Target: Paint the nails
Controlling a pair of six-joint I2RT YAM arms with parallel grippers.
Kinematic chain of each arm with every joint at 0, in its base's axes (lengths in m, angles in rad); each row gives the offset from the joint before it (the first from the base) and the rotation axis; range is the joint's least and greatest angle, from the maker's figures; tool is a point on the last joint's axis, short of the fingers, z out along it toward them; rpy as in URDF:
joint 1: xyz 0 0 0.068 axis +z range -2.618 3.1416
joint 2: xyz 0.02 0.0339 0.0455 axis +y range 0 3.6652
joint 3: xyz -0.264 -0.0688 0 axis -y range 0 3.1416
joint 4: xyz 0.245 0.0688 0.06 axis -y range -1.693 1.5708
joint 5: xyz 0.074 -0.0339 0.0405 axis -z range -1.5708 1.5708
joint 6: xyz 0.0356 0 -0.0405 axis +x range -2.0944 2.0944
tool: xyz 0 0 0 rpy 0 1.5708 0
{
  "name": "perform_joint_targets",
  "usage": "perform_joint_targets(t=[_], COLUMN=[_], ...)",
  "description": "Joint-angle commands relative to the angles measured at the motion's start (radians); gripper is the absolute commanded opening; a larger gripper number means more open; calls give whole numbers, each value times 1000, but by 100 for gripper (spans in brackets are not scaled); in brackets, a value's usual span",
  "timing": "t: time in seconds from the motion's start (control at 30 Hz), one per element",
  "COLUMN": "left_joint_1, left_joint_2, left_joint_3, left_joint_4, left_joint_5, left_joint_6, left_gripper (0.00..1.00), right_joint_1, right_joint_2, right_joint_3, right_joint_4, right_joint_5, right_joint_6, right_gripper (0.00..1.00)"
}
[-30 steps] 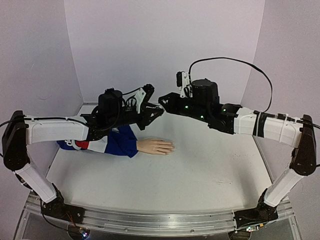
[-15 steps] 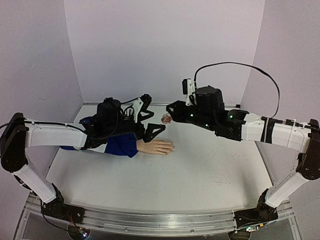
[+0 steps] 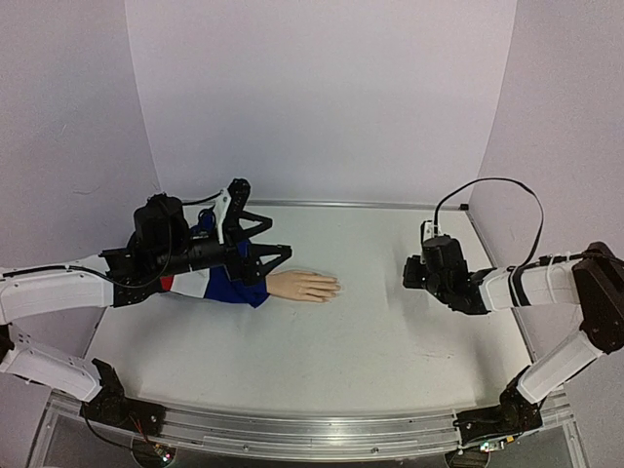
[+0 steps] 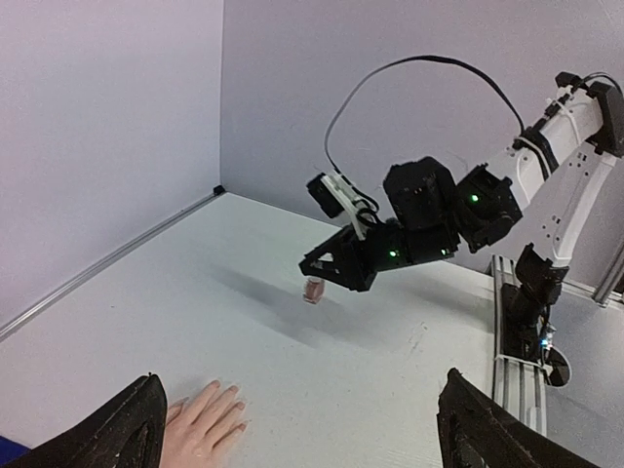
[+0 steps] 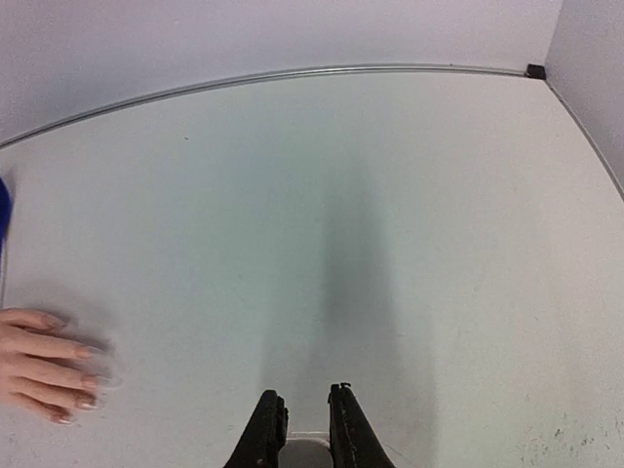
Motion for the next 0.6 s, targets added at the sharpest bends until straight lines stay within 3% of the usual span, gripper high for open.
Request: perform_joint_targets(t=[0.0,0.27,0.4,0.57], left_joint_1=[3,3,3,8], left_joint_2=[-29,-37,-54,-84], left_joint_3=[-3,-8,-4,11], left_joint_4=[-11,-18,-26,-64], left_joint_5=[-122,-182,-216,-297], left_joint_6=[13,4,11,21], left_gripper=[98,98,98,99], right_joint_1=[-35,-46,-46,-46], right_joint_2=[33,114,85,-42], right_joint_3=[-90,-137,-121,-46], right_joint_4=[252,272,208,-37], right_joint_5=[76,132,162,188], right_joint_6=[-3,90,87,67], right_gripper=[0,3,27,70])
